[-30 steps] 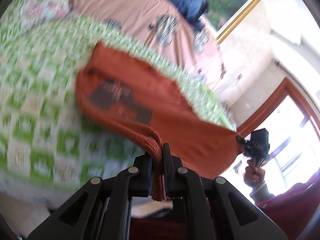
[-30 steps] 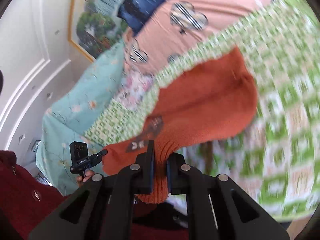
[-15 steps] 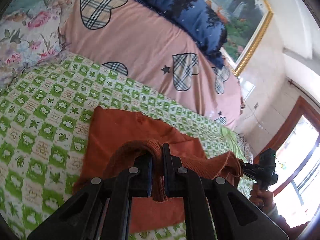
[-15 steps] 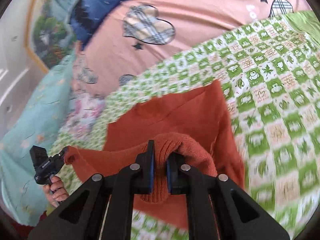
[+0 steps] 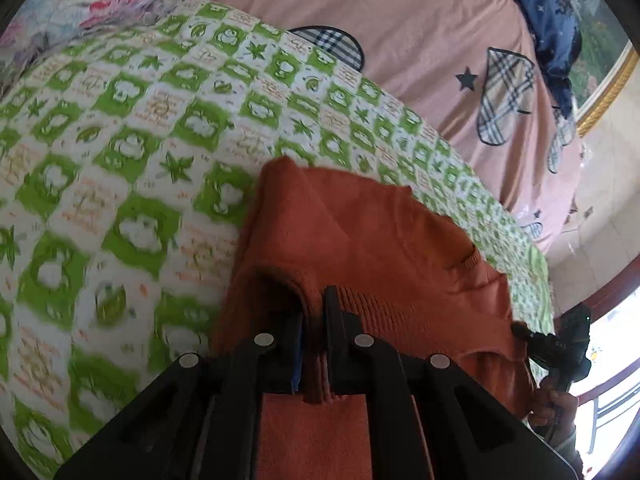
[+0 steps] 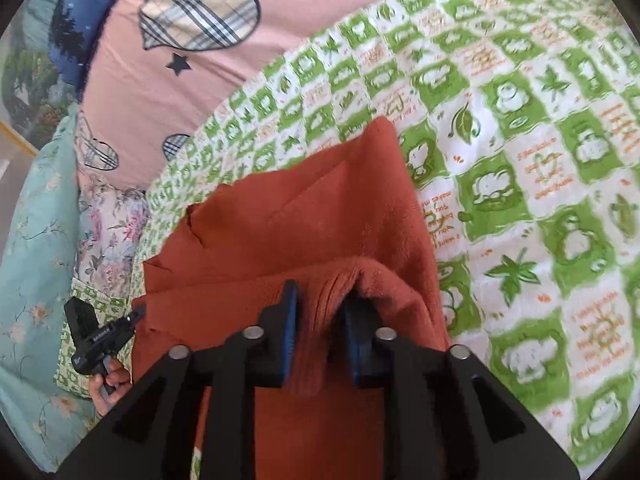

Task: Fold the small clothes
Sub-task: 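Lift the hem with both grippers and fold it toward the collar, then open both grippers and release the folded sweater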

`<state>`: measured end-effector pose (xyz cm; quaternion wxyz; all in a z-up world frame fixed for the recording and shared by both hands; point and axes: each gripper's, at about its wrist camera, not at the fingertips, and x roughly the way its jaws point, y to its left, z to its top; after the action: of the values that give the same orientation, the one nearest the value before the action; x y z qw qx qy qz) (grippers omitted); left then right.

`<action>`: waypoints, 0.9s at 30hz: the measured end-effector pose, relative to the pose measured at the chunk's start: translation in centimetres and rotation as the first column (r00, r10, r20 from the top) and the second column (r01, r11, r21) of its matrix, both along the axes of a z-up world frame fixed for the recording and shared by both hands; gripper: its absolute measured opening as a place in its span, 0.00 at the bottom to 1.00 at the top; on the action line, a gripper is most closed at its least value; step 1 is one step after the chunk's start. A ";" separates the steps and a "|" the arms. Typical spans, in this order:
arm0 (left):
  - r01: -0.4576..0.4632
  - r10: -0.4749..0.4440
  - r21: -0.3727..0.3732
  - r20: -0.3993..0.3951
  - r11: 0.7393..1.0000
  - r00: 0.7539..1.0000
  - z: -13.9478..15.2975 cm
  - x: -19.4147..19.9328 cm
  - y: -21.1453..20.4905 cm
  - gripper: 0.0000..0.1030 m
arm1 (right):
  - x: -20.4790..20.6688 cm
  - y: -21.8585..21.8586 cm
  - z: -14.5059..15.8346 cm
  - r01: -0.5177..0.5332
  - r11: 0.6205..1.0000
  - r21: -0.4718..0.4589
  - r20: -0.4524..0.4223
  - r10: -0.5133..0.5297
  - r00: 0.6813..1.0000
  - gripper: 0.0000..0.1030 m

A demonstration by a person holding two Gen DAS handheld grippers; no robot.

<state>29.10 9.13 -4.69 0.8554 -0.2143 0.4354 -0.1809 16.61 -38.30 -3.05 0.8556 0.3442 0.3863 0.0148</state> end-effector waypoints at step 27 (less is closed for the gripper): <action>-0.036 0.039 0.117 -0.025 0.992 0.999 1.9 2.6 0.1 0.28 | -0.4 -0.1 2.8 0.096 0.955 -0.281 0.031 -0.091 0.995 0.49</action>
<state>31.67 9.21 -2.82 0.8636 -0.1747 0.4529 -0.1361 16.20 -38.45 -0.22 0.8991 0.2362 0.3603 -0.0778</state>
